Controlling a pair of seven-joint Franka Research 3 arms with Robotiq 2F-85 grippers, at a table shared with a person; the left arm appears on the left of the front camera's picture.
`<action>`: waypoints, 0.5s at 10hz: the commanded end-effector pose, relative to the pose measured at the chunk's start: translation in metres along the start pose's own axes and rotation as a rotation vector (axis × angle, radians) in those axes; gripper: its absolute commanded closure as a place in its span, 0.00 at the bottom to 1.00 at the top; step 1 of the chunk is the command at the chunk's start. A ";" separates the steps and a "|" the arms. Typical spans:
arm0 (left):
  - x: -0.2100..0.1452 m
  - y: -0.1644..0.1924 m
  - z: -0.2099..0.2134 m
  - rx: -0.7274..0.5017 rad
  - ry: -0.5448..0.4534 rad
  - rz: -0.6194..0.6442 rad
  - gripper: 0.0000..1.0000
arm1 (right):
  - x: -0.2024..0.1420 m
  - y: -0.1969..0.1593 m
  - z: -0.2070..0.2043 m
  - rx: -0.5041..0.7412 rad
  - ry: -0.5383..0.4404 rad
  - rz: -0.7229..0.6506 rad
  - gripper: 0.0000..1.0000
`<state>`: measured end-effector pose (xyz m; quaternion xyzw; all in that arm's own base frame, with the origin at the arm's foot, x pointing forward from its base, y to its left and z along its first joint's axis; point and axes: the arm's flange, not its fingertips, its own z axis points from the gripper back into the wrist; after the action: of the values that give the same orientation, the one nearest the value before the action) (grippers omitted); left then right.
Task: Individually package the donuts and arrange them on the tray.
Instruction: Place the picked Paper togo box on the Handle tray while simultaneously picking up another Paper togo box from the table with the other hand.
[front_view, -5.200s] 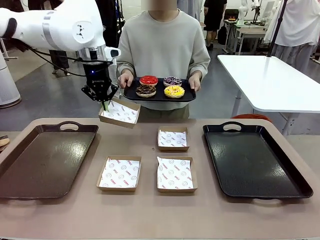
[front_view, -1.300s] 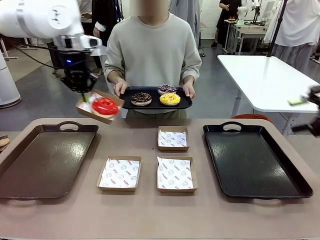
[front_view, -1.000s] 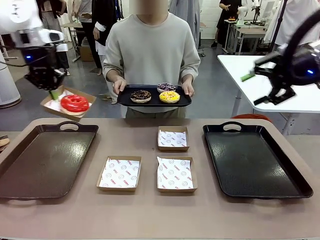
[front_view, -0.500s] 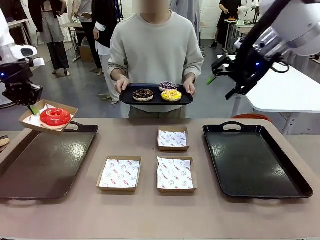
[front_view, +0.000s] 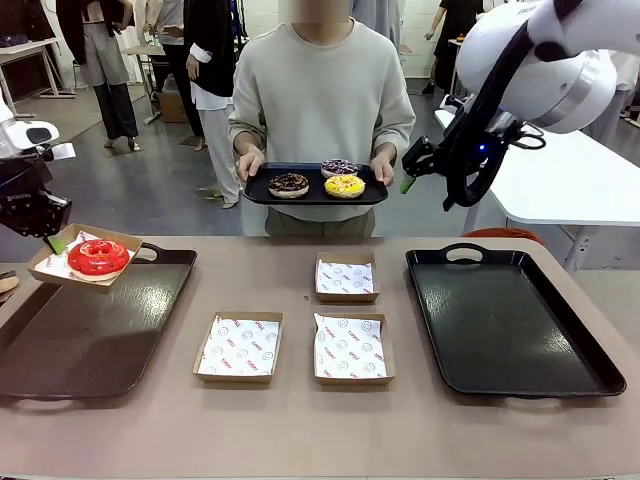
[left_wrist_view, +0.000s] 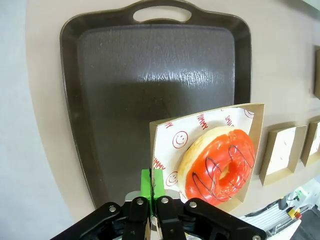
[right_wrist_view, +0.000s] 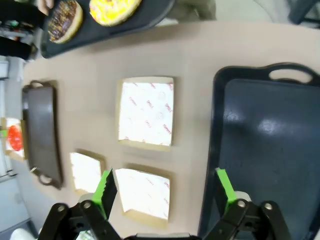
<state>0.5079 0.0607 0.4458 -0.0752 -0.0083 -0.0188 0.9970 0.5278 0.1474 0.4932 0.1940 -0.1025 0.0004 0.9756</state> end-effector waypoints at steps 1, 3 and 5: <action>-0.001 0.005 -0.002 -0.014 -0.015 -0.025 0.99 | -0.013 0.004 -0.019 -0.036 0.018 -0.018 0.00; 0.000 0.000 0.000 0.000 0.000 0.000 0.99 | -0.024 0.008 -0.034 -0.022 0.033 0.002 0.00; 0.000 0.000 0.000 0.000 0.000 0.000 0.99 | -0.034 0.011 -0.050 -0.009 0.029 0.061 0.00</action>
<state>0.5078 0.0606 0.4441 -0.0749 -0.0064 -0.0209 0.9970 0.5070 0.1739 0.4535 0.1821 -0.0771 0.0198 0.9800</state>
